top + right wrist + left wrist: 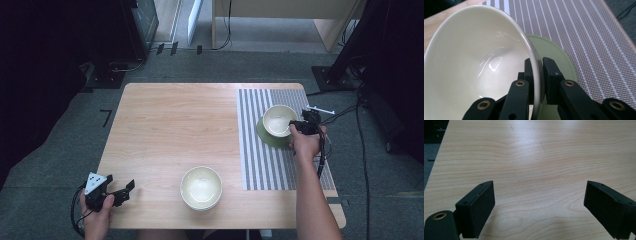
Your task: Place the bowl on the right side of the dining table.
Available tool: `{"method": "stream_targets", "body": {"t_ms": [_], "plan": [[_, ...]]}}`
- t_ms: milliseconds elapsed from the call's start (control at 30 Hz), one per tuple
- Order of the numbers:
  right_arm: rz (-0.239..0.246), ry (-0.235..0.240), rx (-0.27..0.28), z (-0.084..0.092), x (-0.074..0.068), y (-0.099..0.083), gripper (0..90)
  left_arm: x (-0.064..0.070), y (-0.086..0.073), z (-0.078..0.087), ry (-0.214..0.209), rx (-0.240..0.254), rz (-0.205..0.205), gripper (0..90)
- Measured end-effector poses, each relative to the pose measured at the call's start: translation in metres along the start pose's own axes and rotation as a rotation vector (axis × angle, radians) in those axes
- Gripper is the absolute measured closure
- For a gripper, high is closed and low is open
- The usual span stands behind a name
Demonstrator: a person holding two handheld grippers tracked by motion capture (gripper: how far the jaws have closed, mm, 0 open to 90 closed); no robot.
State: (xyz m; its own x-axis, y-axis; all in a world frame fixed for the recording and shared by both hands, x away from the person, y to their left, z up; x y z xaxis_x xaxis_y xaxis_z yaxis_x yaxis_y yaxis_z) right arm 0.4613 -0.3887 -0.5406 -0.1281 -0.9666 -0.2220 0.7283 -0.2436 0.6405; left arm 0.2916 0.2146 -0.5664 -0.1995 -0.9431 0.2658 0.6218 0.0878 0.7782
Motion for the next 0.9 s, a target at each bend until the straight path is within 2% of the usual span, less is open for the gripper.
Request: {"method": "stream_targets", "body": {"t_ms": [100,167,467,533,900], "plan": [[-0.019,-0.001,-0.025,-0.004,0.001,-0.001,83.3,0.0,0.0,0.0,0.0,-0.001,0.001,9.7],[-0.063,0.007,-0.05,-0.008,0.003,-0.001,83.4,0.0,0.0,0.0,0.002,0.0,0.003,9.7],[-0.127,0.022,-0.118,-0.011,0.006,-0.002,83.2,0.0,0.0,-0.001,0.001,-0.005,0.002,9.7],[-0.155,0.029,-0.128,-0.012,0.008,-0.002,83.0,0.0,0.0,-0.001,0.001,-0.005,0.002,9.7],[-0.171,0.027,-0.129,-0.01,0.011,-0.001,82.1,0.0,0.0,-0.001,0.001,-0.008,0.002,9.7]]}}
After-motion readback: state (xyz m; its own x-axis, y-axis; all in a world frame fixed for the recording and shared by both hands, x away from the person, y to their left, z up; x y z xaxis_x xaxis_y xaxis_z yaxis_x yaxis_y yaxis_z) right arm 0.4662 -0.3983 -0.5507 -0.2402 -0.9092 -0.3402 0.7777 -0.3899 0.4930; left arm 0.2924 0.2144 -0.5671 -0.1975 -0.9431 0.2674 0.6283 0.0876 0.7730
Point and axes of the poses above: each handheld gripper's, and its own axes: z roughly backward along the jaws, y roughly out of its top, x roughly to its right, the point moved 9 cm from there along -z, roughly forward along the jaws, and after that the axes turned 9 degrees about z, right-handed, at the moved point
